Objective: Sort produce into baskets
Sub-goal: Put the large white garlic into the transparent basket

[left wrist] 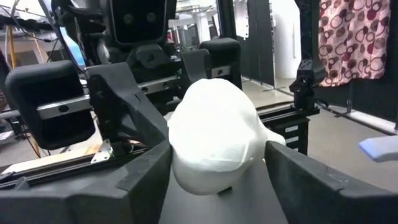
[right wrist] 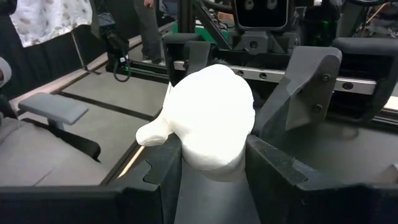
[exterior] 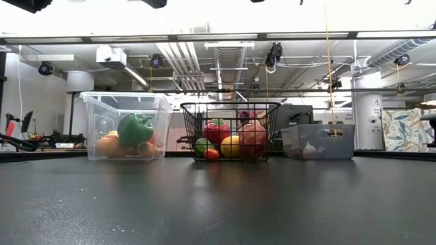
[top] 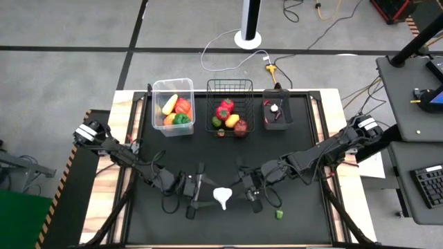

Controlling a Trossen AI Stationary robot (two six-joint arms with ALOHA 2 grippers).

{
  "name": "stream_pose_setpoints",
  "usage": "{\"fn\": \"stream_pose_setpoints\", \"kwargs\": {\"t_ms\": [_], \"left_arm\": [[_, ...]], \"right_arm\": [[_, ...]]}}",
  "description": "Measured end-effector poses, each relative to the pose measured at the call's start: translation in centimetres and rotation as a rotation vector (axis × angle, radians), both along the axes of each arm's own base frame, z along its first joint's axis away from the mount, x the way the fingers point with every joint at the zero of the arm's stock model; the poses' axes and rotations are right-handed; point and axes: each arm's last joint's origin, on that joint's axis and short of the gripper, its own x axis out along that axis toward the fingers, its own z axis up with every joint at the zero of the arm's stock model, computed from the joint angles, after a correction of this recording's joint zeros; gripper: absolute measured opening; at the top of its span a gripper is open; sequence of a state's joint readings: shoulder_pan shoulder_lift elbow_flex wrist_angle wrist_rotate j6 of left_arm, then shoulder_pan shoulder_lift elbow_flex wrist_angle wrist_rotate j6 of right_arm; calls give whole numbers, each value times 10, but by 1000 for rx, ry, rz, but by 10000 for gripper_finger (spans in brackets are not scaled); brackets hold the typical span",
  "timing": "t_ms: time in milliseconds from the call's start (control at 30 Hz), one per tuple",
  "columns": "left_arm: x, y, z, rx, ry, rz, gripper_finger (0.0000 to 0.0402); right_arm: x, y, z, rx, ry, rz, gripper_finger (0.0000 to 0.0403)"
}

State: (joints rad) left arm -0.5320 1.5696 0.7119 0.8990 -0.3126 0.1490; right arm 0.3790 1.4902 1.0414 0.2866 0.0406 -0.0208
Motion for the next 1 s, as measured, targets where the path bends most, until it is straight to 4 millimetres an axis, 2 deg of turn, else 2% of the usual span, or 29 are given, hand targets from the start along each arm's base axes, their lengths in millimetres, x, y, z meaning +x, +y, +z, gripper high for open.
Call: {"fn": "stream_pose_setpoints", "kwargs": {"t_ms": [233, 333, 767, 1000], "left_arm": [[-1, 0, 1, -2, -4, 0, 158], [-1, 1, 0, -2, -3, 1, 134], [-3, 1, 1, -15, 12, -1, 139], [-11, 10, 8, -35, 103, 130, 138]], "right_arm": [[0, 0, 0, 2, 0, 5, 159], [0, 0, 0, 2, 1, 3, 171], [-3, -2, 3, 50, 49, -47, 240], [-9, -8, 24, 24, 164, -166, 274]]}}
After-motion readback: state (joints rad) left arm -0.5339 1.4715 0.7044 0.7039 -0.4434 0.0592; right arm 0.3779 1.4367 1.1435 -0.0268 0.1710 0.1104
